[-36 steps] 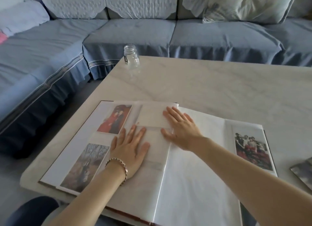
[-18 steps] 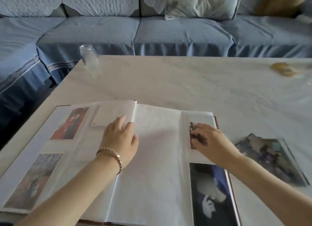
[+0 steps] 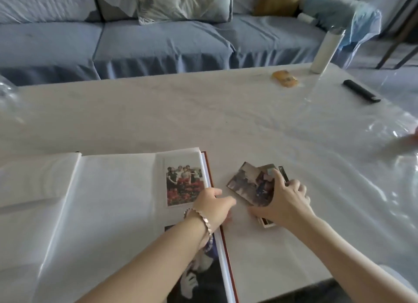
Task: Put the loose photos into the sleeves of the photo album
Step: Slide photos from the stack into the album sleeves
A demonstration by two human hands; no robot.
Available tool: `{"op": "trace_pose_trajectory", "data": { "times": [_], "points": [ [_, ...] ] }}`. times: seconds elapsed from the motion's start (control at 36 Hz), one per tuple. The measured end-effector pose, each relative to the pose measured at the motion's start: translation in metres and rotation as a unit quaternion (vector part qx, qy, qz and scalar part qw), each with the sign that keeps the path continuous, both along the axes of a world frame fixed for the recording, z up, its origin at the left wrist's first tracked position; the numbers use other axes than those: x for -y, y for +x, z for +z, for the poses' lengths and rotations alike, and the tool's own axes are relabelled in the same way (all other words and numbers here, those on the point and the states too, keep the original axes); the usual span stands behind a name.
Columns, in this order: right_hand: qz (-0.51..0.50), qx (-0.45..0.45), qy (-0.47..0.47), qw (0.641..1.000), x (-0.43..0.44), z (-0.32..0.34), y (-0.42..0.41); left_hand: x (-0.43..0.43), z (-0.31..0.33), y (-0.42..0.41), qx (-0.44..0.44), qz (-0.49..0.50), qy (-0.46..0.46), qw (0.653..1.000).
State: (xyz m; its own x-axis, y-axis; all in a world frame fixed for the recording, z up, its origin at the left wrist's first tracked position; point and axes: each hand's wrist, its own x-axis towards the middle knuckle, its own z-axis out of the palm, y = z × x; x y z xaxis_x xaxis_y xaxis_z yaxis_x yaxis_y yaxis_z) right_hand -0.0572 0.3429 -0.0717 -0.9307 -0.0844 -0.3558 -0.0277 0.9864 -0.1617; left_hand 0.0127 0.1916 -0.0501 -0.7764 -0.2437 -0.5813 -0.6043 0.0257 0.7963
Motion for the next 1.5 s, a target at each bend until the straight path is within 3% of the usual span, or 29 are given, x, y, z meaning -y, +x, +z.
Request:
{"op": "trace_pose_trajectory", "data": {
  "times": [0.17,0.33,0.44,0.64,0.75,0.86,0.97,1.06,1.17,1.25,1.33,1.42,1.5],
  "points": [
    [-0.016,0.0,-0.027,1.0,-0.007,-0.004,0.003,-0.027,-0.016,-0.031,0.015,0.052,0.028,0.998],
    [-0.012,-0.025,-0.051,0.998,-0.01,-0.008,0.006,-0.037,-0.02,-0.044,0.026,0.124,-0.025,0.992],
    [-0.002,-0.018,-0.044,0.999,-0.011,-0.005,0.005,-0.036,-0.021,-0.052,0.015,0.148,0.002,0.989],
    [0.006,-0.013,-0.071,0.997,-0.014,0.004,0.004,-0.023,-0.015,-0.053,-0.043,0.097,-0.104,0.989],
    [0.041,-0.065,-0.104,0.992,-0.01,0.017,0.0,-0.006,-0.006,-0.044,-0.091,0.018,-0.155,0.984],
    [0.096,-0.1,-0.221,0.965,0.001,0.035,0.001,0.017,0.008,-0.033,-0.141,-0.019,-0.175,0.974],
    [0.165,-0.143,-0.308,0.926,0.018,0.052,0.004,0.042,0.023,-0.02,-0.216,-0.058,-0.167,0.96],
    [0.172,-0.089,-0.367,0.91,0.038,0.065,0.007,0.066,0.035,-0.005,-0.255,-0.116,-0.184,0.942],
    [0.23,-0.026,-0.339,0.912,0.071,0.072,0.018,0.098,0.046,0.017,-0.272,-0.169,-0.286,0.903],
    [0.255,0.03,-0.341,0.904,0.096,0.07,0.031,0.122,0.048,0.038,-0.277,-0.15,-0.372,0.873],
    [0.222,0.058,-0.409,0.883,0.122,0.069,0.042,0.147,0.046,0.061,-0.288,-0.039,-0.446,0.847],
    [0.155,0.061,-0.49,0.856,0.149,0.068,0.051,0.171,0.043,0.082,-0.227,0.102,-0.368,0.896],
    [0.117,0.068,-0.536,0.833,0.179,0.067,0.061,0.192,0.047,0.101,-0.178,0.186,-0.136,0.957]
  ]
}}
